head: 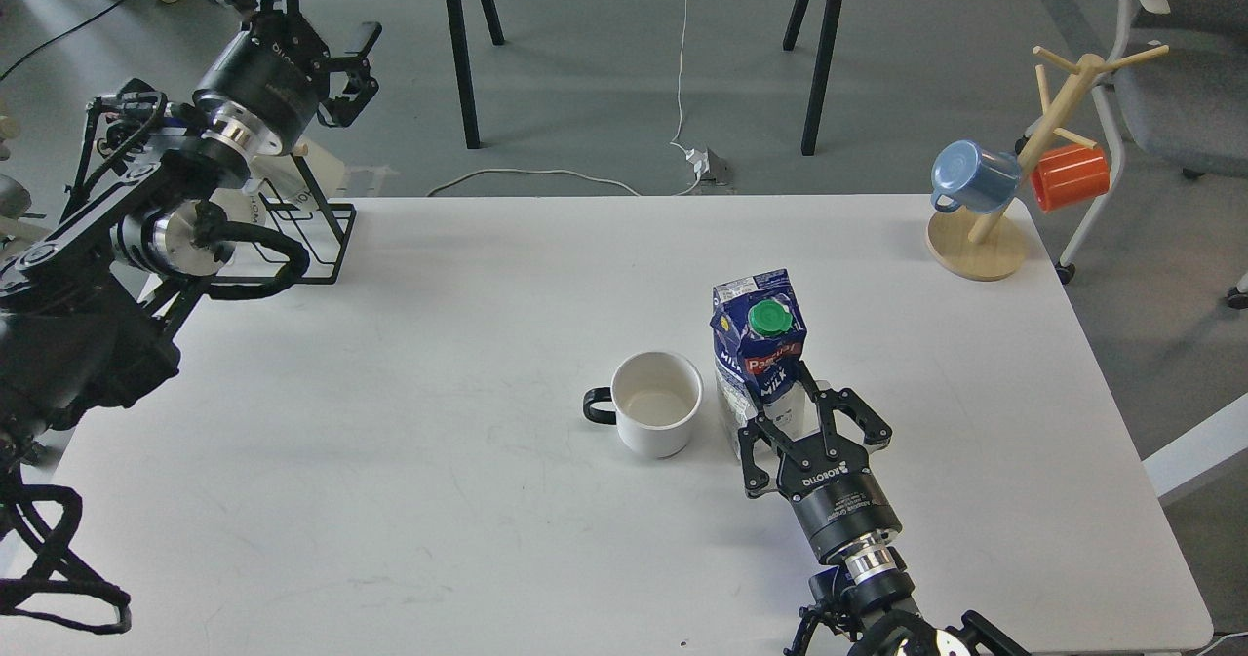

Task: Place cup and milk with both arms
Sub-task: 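Slide the milk carton with the right gripper next to the white mug, then open the right gripper and pull it back from the carton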

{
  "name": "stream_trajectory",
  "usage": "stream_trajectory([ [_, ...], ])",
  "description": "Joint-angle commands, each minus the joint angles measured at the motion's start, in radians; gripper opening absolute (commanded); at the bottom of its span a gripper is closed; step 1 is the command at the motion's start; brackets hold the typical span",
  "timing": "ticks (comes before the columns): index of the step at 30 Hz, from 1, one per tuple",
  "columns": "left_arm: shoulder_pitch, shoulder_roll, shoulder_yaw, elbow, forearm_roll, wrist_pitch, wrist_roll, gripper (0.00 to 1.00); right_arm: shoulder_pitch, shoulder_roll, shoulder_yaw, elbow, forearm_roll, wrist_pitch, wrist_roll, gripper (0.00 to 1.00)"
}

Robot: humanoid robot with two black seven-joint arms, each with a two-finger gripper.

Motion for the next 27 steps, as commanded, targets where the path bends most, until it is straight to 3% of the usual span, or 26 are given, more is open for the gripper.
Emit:
stream_trajectory([
  [1, -0.005, -0.002, 0.001, 0.0, 0.0, 0.0, 0.0, 1.0, 0.001, 0.002, -0.004, -0.018, -0.001, 0.0, 0.0, 0.54],
  [13, -0.008, -0.002, 0.001, 0.0, 0.0, 0.0, 0.0, 1.0, 0.002, 0.002, -0.024, -0.025, -0.003, 0.0, 0.0, 0.56],
  [15, -0.008, -0.002, -0.001, 0.0, 0.0, 0.0, 0.0, 1.0, 0.004, 0.002, -0.025, -0.025, -0.003, 0.0, 0.0, 0.63],
  [19, -0.005, -0.002, 0.001, 0.0, 0.0, 0.001, 0.0, 1.0, 0.002, 0.002, -0.022, -0.025, -0.001, 0.0, 0.003, 0.98],
  [27, -0.005, -0.002, 0.001, 0.002, 0.001, 0.004, -0.002, 1.0, -0.011, 0.002, -0.024, -0.014, -0.001, 0.0, 0.005, 0.98],
])
